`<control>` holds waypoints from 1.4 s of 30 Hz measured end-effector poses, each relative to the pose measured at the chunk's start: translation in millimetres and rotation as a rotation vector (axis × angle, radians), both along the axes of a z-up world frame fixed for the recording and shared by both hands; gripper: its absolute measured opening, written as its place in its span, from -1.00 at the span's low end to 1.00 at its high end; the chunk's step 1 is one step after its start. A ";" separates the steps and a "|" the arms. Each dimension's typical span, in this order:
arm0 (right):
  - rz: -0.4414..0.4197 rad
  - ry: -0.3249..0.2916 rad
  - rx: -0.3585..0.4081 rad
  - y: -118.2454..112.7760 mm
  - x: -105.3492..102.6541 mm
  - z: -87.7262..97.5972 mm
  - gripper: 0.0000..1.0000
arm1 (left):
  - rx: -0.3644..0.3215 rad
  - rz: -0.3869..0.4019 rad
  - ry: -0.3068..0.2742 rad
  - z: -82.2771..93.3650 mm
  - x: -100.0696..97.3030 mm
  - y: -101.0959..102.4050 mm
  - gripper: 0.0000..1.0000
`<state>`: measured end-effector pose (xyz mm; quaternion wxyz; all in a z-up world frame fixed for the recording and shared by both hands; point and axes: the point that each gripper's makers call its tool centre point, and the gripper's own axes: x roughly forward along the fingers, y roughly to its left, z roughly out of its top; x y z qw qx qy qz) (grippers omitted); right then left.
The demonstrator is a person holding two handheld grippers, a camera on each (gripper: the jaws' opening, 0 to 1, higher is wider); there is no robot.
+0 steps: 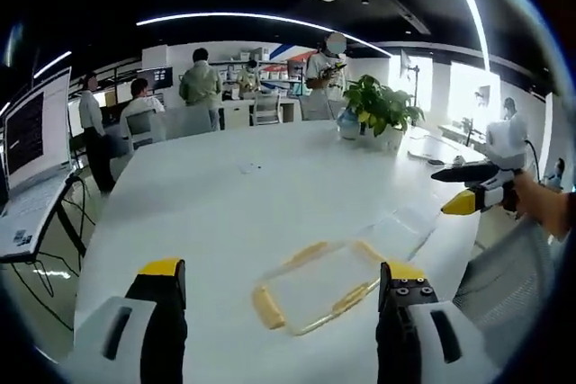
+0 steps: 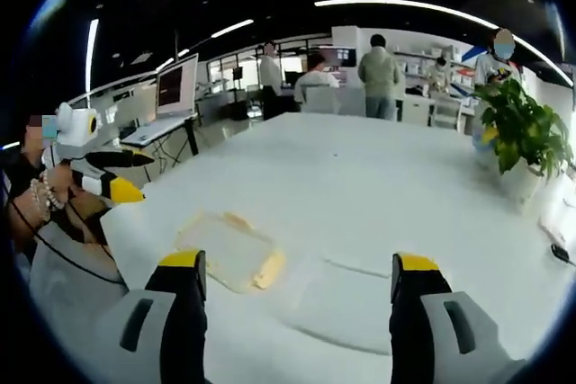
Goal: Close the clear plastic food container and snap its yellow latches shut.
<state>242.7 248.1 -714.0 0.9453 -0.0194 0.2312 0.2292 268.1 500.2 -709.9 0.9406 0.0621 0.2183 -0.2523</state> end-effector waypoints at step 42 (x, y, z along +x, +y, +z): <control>0.961 0.153 -0.544 76.4 29.7 -83.2 0.46 | 0.510 -0.842 0.297 -109.6 27.1 -6.1 0.53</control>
